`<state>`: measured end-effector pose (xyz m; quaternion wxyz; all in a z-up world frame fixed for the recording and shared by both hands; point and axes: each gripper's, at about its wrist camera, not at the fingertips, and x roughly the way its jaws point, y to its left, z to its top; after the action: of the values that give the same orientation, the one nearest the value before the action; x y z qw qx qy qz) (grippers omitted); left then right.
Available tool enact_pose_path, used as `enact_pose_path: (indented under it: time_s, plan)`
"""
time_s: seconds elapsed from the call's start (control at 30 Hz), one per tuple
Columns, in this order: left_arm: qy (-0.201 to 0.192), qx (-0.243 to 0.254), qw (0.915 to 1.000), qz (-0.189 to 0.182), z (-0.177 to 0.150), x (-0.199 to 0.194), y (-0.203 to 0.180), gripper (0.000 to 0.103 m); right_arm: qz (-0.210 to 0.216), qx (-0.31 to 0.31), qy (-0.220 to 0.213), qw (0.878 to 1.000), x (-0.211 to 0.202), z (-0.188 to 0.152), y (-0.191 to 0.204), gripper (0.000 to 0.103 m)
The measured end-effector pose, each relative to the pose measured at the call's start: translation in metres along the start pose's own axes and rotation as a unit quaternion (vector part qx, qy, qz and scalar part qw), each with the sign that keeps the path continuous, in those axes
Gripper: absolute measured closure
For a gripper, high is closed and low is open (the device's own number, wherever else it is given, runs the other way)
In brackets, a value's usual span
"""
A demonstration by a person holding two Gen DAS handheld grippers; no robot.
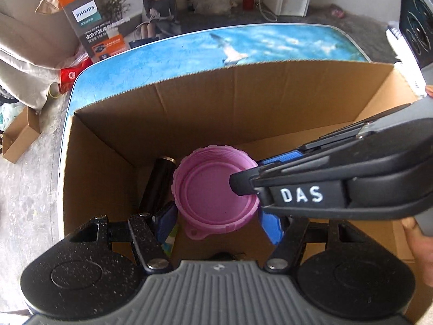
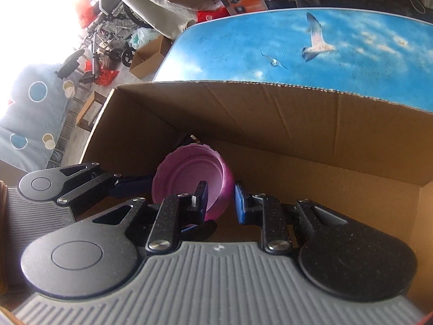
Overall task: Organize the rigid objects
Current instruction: 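Lower the pink cup into the box and open the right gripper, then move the open right gripper out of the box toward the black tape roll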
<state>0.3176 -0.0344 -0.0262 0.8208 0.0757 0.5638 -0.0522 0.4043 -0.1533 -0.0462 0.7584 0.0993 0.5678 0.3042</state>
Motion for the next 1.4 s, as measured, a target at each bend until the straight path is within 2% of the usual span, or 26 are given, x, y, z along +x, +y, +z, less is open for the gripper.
enact_pose_path:
  time_s: [0.13, 0.4, 0.53, 0.67, 0.77, 0.83, 0.97, 1.1, 1.23, 1.4]
  plan:
    - [0.003, 0.004, 0.9999, 0.011, 0.001, 0.003, -0.002, 0.035, -0.003, -0.001, 0.003, 1.0, 0.014, 0.001, -0.003, 0.082]
    - [-0.017, -0.005, 0.9999, 0.001, 0.0, -0.01, 0.0, 0.035, 0.016, 0.029, -0.013, 0.999, 0.021, -0.002, -0.012, 0.075]
    - [-0.038, -0.012, 0.9992, -0.007, -0.006, -0.03, 0.0, 0.035, 0.036, 0.049, -0.049, 0.997, -0.001, -0.005, -0.014, 0.072]
    - [-0.07, -0.02, 0.997, -0.028, -0.018, -0.06, -0.001, 0.035, 0.064, 0.064, -0.102, 0.991, -0.043, -0.022, -0.013, 0.07]
    - [-0.094, -0.011, 0.9949, -0.036, -0.034, -0.085, -0.004, 0.034, 0.074, 0.072, -0.142, 0.984, -0.079, -0.048, -0.01, 0.064]
    - [-0.115, -0.001, 0.9927, -0.037, -0.049, -0.103, -0.01, 0.03, 0.073, 0.075, -0.178, 0.979, -0.109, -0.072, -0.009, 0.061]
    - [-0.154, 0.019, 0.9869, -0.044, -0.083, -0.135, -0.019, 0.026, 0.092, 0.092, -0.245, 0.961, -0.154, -0.129, -0.004, 0.057]
    - [-0.172, 0.03, 0.9833, -0.05, -0.117, -0.15, -0.025, 0.025, 0.096, 0.101, -0.298, 0.944, -0.182, -0.189, -0.001, 0.052]
    - [-0.175, 0.036, 0.9821, -0.059, -0.153, -0.153, -0.034, 0.024, 0.081, 0.114, -0.314, 0.939, -0.185, -0.241, 0.0, 0.051]
    - [-0.16, 0.046, 0.9821, -0.089, -0.192, -0.138, -0.055, 0.024, 0.05, 0.117, -0.299, 0.946, -0.171, -0.287, 0.001, 0.051]
